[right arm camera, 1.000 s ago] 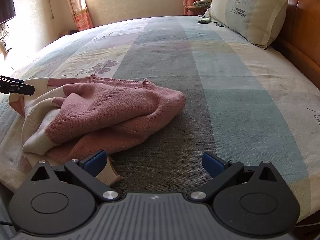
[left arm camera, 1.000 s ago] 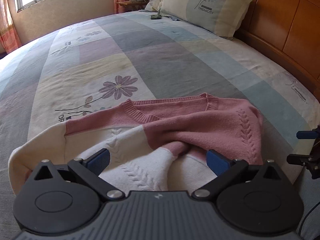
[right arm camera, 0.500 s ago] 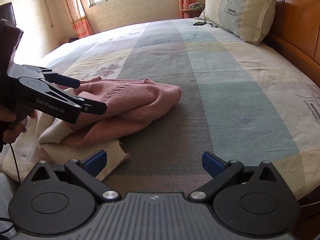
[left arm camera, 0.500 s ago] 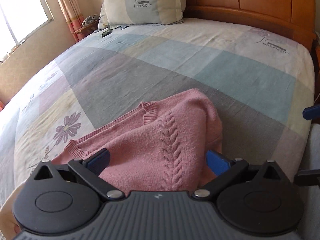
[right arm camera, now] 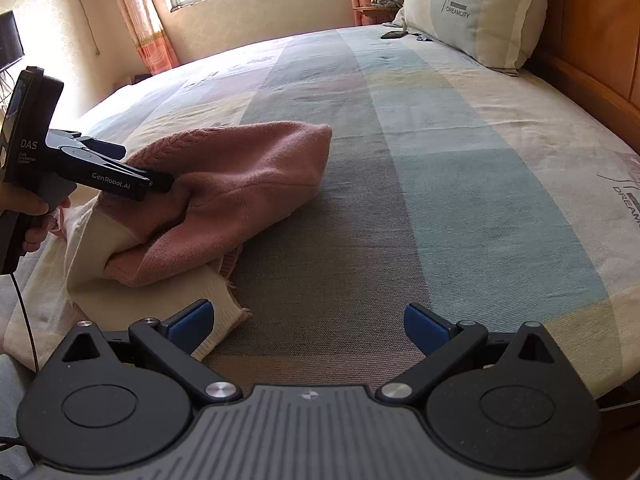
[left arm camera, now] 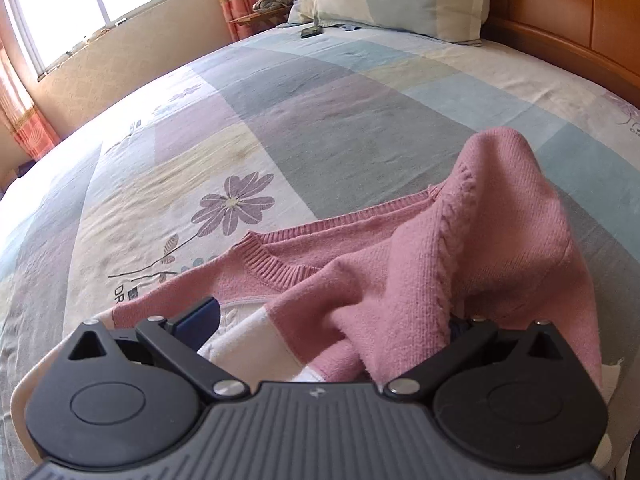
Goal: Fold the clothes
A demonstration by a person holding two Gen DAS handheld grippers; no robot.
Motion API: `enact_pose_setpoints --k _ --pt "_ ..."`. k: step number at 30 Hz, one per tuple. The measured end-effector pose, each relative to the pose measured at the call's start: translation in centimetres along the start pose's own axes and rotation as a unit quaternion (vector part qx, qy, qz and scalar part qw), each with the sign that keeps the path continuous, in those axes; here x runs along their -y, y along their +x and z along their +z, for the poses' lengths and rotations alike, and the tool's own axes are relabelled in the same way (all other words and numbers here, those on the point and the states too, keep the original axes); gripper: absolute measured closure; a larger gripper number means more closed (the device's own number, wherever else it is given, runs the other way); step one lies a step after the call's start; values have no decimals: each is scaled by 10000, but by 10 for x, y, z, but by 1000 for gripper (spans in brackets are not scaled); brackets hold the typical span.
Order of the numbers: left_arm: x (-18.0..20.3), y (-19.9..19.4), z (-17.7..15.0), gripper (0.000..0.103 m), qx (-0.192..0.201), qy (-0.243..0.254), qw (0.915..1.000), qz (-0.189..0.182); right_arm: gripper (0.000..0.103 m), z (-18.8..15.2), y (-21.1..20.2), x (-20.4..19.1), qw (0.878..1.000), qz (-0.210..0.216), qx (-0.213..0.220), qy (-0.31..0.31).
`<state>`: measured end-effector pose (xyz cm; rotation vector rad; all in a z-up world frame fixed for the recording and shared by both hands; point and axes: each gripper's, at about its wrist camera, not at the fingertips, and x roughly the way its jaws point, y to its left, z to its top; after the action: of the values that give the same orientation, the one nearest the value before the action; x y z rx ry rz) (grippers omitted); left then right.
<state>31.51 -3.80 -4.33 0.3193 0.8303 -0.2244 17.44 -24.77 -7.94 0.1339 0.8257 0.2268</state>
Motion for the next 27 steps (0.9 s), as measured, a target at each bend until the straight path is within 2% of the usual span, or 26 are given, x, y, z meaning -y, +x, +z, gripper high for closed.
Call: enact_pose_setpoints --k 4,11,17,21,27 --pt "-11 -1 -8 0 -34 -363 9991 -239 0 2 5 -8 9999 84 -75 -72" --pt "-11 -5 -10 1 19 -466 9984 -329 0 35 23 -38 9993 188 106 -318" --pt "-15 -4 -13 1 64 -595 9971 -461 0 62 82 -76 9980 297 -418 -365" --pt "-19 -3 -15 1 95 -686 9960 -573 0 55 104 -80 9948 -204 -727 -679" --pt "-5 -15 -16 1 220 -726 9921 -1002 0 64 88 -32 9927 -1006 -517 -413"
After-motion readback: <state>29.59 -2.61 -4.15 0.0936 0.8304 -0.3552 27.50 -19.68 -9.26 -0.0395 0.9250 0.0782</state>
